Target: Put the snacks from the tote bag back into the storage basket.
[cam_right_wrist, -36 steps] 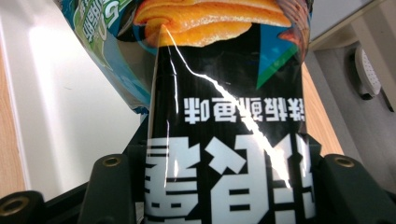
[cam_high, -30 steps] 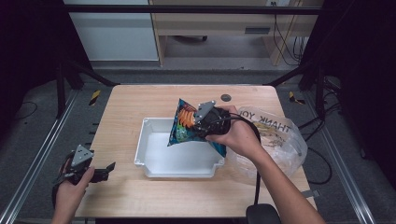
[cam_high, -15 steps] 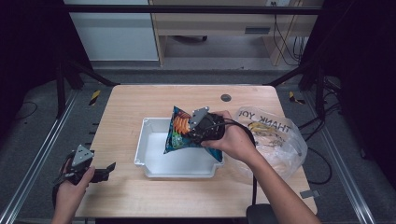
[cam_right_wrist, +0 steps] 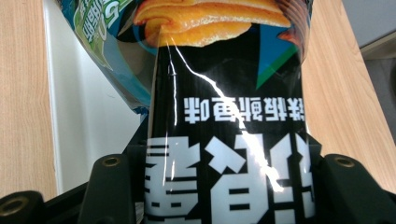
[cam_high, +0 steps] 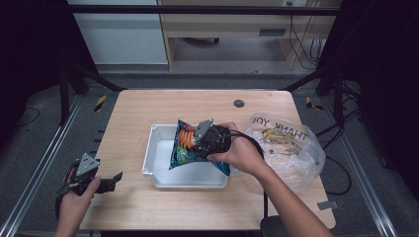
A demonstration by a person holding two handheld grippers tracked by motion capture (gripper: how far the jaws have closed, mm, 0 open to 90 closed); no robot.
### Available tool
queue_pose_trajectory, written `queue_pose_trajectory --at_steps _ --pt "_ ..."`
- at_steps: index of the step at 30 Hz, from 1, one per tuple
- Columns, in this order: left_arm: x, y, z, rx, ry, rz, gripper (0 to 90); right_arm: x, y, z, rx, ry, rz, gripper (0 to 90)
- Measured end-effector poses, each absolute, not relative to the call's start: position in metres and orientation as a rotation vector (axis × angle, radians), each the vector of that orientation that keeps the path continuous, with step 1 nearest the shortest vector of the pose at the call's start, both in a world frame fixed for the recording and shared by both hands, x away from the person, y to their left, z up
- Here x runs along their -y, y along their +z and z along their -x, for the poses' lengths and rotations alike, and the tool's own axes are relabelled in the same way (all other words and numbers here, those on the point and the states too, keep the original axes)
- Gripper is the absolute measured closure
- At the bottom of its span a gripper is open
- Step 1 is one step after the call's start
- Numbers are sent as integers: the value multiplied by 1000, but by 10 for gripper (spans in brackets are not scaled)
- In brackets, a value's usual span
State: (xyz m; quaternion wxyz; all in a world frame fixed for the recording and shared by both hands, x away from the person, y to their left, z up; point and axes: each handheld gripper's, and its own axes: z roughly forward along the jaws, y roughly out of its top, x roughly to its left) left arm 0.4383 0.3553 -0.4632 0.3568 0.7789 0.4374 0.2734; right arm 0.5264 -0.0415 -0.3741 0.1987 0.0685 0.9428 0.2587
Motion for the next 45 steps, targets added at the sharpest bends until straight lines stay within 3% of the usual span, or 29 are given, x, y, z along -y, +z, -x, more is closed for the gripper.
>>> queue_pose_trajectory --at_steps 45 --pt "-354 -464 -439 -1121 700 -2019 30 20 -413 -541 -2715 763 -178 435"
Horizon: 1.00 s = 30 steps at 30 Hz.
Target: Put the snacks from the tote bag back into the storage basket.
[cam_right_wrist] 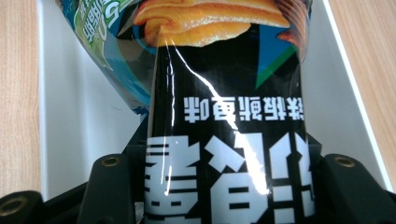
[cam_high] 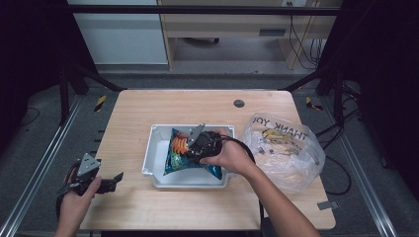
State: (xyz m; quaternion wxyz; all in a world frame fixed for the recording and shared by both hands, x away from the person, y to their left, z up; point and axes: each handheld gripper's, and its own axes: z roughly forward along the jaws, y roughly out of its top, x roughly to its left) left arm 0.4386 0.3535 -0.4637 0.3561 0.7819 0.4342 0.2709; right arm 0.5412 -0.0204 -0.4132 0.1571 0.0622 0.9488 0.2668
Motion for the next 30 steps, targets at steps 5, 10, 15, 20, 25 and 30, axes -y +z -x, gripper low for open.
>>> queue_pose_trajectory --at_steps 5,10,15,20,25,30 --pt "-354 -464 -439 -1123 700 -2017 30 19 -417 -545 -2724 770 -179 434" --pt "-353 -464 -439 -1121 699 -2018 30 18 -420 -547 -2733 768 -181 433" --pt "-353 -464 -439 -1121 697 -2022 30 18 -421 -548 -2738 766 -185 433" --pt "-353 -464 -439 -1120 696 -2024 30 18 -424 -549 -2747 767 -179 432" --pt "-352 -464 -439 -1119 696 -2025 30 18 -425 -551 -2749 772 -194 431" --pt "-352 -464 -439 -1118 696 -2027 30 18 -425 -552 -2749 766 -189 427"
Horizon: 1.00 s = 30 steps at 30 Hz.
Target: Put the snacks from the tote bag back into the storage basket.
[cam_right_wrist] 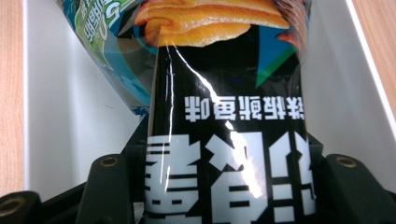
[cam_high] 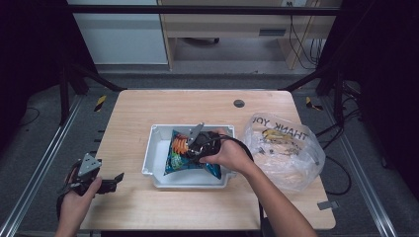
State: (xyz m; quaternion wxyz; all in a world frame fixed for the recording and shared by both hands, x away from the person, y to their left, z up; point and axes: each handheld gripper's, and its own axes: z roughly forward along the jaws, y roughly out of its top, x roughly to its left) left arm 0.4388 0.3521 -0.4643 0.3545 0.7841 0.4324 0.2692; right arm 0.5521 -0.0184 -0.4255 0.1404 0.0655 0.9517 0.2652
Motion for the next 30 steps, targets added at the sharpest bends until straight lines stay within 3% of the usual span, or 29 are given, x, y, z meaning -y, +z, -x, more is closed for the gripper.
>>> queue_pose_trajectory --at_steps 30 --pt "-351 -465 -439 -1115 691 -2030 30 14 -427 -555 -2760 774 -197 392"
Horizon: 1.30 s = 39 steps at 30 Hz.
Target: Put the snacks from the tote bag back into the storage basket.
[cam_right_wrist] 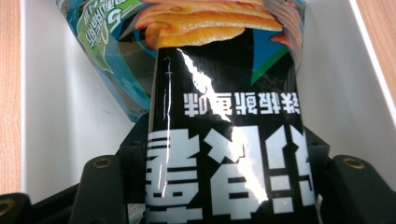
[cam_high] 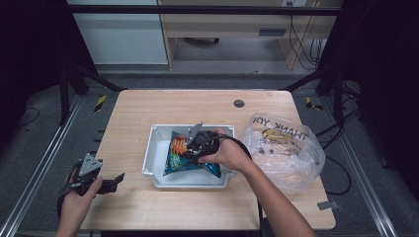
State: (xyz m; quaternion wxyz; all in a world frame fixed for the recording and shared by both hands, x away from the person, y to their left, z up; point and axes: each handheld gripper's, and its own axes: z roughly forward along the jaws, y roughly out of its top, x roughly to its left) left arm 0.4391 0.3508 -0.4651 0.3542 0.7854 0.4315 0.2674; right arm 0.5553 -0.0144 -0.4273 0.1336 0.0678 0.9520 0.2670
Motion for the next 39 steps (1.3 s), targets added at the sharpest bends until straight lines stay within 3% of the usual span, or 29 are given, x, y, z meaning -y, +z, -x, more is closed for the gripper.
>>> queue_pose_trajectory --at_steps 24,39 --pt "-350 -465 -439 -1109 686 -2032 30 14 -426 -555 -2747 802 -233 341" --pt "-350 -466 -439 -1106 681 -2037 30 17 -421 -554 -2749 840 -267 179"
